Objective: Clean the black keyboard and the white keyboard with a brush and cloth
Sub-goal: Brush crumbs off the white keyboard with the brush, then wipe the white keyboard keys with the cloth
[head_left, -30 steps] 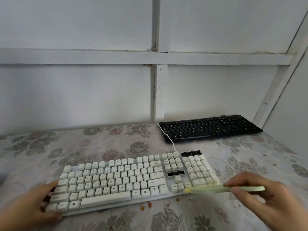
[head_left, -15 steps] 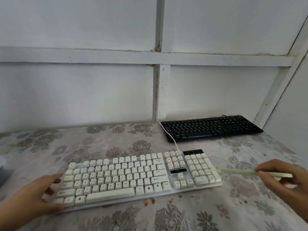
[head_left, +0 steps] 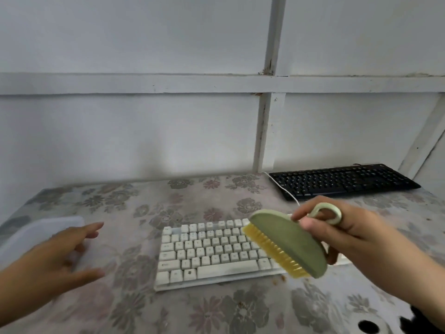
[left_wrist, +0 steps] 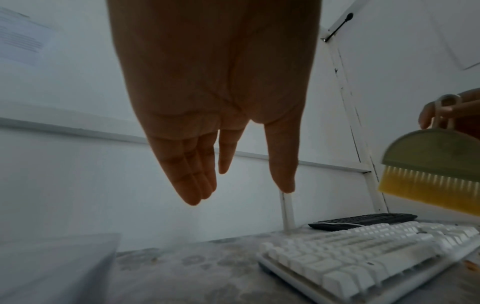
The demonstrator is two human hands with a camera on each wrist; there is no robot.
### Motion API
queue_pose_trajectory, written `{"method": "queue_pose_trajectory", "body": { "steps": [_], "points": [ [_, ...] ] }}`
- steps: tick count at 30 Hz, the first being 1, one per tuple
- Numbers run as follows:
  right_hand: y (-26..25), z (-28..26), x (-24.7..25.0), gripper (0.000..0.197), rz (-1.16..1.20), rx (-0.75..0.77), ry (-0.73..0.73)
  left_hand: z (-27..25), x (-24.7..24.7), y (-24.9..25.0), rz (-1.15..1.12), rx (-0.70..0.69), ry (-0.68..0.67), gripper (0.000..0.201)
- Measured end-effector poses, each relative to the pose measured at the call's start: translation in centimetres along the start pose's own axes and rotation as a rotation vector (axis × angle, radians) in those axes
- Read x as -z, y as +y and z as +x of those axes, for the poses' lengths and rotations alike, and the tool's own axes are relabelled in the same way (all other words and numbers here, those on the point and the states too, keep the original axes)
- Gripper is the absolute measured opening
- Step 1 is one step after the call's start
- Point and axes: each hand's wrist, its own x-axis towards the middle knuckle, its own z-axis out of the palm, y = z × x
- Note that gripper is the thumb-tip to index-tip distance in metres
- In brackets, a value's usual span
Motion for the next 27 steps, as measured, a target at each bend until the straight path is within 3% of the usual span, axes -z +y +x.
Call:
{"method": "queue_pose_trajectory", "body": {
  "steps": [3, 8, 11, 13, 17, 21, 24, 27],
  "points": [
    [-2.1, 2.1, -3.0, 0.02, 0.217, 0.006, -0.089, -0.1, 2.6, -3.1, -0.022, 0.015, 0.024, 0.077],
    [-5.9, 6.3, -8.1, 0.01, 0.31, 0.095, -0.187, -1.0, 6.4, -8.6, 0.082, 0.054, -0.031, 0.087],
    [-8.8, 9.1, -12.0, 0.01, 0.324, 0.192, -0.187, -1.4, 7.5, -12.7, 0.136, 0.049, -0.13, 0.098],
    [-10.8, 10.8, -15.0, 0.007, 0.354, 0.259, -0.16, -2.1, 8.1, -12.5, 0.147, 0.057, -0.114, 0.103],
    [-14.4, 13.6, -21.6, 0.006, 0.319, 0.35, -0.102, -3.7, 8.2, -10.7, -0.002, 0.119, -0.062, 0.094],
    [-17.3, 15.4, -27.4, 0.018, 0.099, 0.526, -0.165, -3.9, 8.2, -11.2, -0.233, 0.153, -0.023, 0.124],
    [-18.4, 16.2, -31.0, 0.025, -0.093, 0.641, -0.248, -3.7, 8.8, -12.2, -0.402, 0.214, -0.001, 0.107],
    [-18.1, 16.6, -33.9, 0.03, -0.286, 0.708, -0.336, -3.3, 9.0, -12.8, -0.541, 0.215, 0.052, 0.069]
  ]
}}
